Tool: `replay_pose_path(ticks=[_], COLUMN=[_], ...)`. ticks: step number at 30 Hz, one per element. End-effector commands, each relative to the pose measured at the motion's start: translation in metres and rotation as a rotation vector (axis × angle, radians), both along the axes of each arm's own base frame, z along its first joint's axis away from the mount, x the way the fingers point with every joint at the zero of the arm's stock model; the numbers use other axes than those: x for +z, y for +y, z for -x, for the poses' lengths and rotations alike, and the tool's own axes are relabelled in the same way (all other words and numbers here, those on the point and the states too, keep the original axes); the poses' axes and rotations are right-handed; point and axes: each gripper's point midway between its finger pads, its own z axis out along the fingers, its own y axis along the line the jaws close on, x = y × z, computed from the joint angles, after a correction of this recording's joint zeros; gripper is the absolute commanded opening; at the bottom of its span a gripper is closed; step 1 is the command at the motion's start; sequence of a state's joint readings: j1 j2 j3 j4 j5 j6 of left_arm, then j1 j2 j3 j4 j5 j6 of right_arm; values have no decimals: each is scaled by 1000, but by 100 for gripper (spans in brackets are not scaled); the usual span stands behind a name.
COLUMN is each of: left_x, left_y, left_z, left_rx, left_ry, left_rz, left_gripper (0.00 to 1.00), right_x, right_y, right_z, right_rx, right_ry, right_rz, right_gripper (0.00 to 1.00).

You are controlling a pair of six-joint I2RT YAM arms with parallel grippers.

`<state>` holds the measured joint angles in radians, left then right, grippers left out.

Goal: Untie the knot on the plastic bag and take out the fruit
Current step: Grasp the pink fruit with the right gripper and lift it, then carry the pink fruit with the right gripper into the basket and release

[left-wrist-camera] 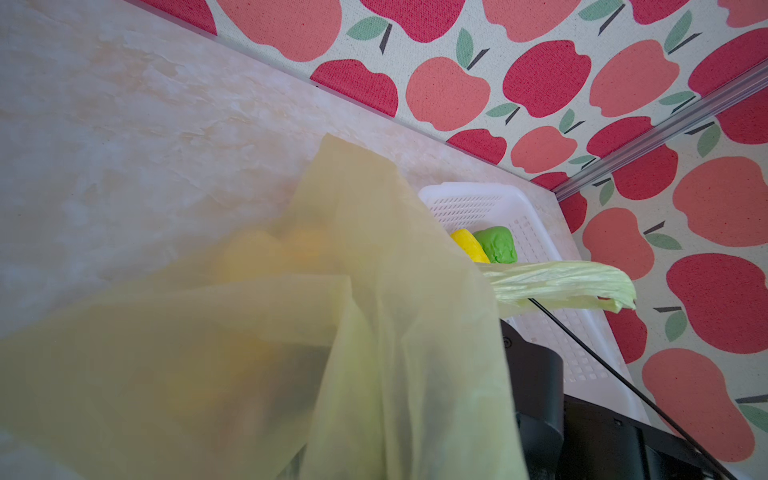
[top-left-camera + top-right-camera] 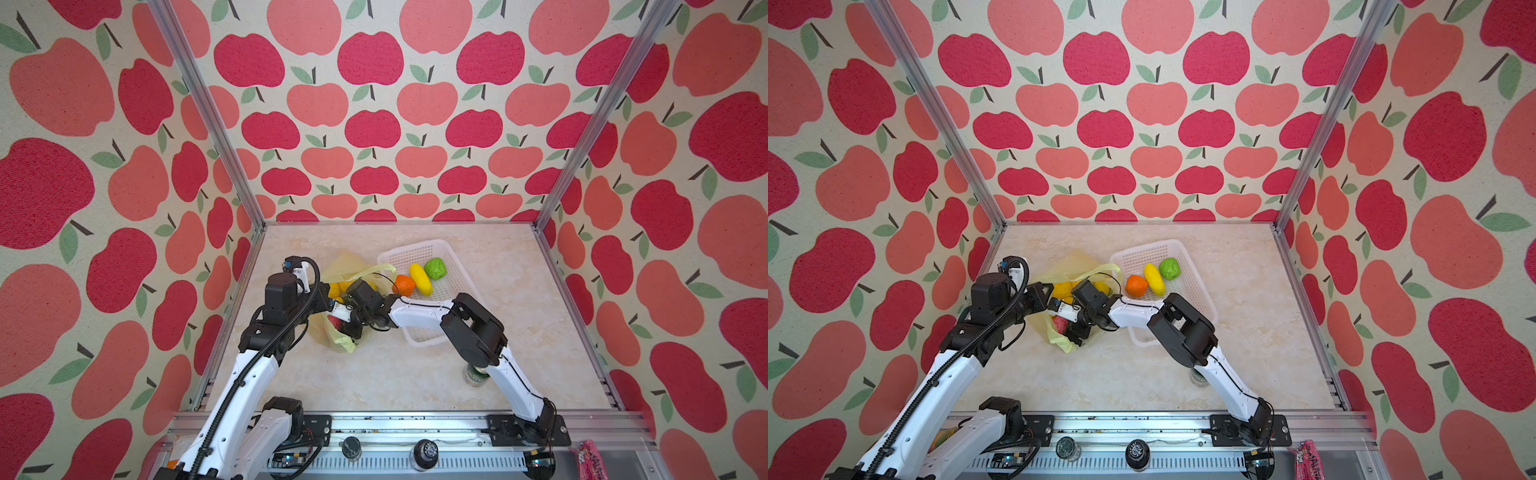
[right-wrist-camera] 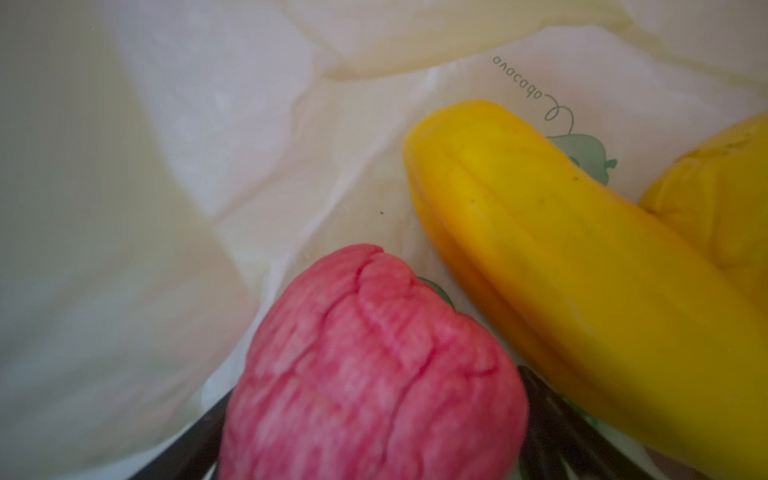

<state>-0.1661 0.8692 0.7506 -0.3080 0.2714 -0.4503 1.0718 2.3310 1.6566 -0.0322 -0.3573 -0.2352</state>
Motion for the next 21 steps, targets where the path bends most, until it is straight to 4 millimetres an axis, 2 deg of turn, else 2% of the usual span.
replay_pose_path(ticks=[1, 6, 12, 16, 21], left_x=[0, 1, 2, 3, 1], left_y=[-5, -4, -3, -3, -2], left_z=[1, 1, 2, 2, 2], left_rx=[-31, -30, -26, -25, -20], left_ry=[-16, -18, -21, -25, -20], left_rz=[-7, -7, -10, -11, -16], left_gripper=[0, 0, 0, 0, 0], right_x=[5, 22, 57, 83, 106], right_y=[4, -3, -24, -48, -70], right_z=[3, 6, -5, -16, -13], right_rx=[-7, -21, -102, -156, -168], right_ry=[12, -16, -44, -32, -30], right_rz=[-20, -76, -175, -254, -301], right_gripper=[82, 65, 50, 46, 42])
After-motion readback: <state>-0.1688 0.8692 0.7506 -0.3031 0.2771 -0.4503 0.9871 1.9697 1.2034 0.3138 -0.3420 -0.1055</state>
